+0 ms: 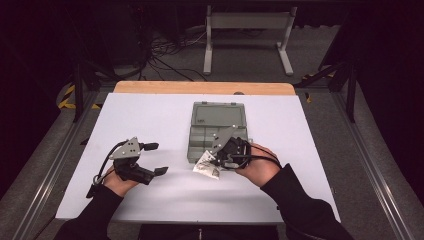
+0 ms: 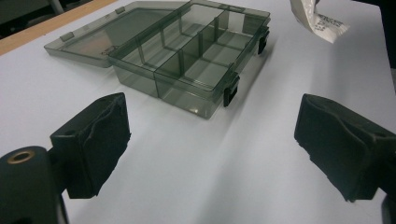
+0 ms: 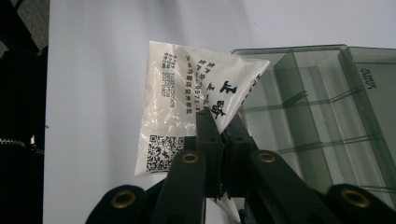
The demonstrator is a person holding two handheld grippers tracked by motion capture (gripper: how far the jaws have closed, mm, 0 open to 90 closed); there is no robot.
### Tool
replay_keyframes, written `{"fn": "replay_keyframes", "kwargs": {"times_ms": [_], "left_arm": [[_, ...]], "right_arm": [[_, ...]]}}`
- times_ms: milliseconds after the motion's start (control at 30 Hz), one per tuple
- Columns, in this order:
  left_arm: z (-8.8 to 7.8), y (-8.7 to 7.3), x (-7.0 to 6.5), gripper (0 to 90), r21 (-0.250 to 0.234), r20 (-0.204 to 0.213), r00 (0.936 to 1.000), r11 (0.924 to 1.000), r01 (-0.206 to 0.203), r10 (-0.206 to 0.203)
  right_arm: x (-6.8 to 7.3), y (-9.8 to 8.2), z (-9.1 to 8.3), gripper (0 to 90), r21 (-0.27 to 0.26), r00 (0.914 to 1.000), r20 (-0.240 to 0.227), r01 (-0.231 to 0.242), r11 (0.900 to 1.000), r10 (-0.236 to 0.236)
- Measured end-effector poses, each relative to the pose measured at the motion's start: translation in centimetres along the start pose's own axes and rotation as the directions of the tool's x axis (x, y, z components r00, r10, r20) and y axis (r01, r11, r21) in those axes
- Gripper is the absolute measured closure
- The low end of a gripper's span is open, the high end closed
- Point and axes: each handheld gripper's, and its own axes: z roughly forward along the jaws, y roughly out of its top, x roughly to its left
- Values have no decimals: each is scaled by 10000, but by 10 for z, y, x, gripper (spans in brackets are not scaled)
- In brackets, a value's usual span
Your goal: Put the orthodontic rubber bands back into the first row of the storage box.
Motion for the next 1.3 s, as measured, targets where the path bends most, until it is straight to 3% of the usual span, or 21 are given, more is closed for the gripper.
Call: {"fn": "replay_keyframes", "kwargs": {"times_ms": [700, 1300], "left_arm": [[0, 0, 1, 111, 35, -39, 10000, 10000, -16, 16], [0, 0, 2, 112, 30, -61, 10000, 10000, -45, 45]], "right_arm": [[-49, -5, -12, 875, -369, 9949, 736, -670, 9971, 695], [-92, -15, 1, 874, -463, 9860, 1117, -1192, 9918, 1237]]}}
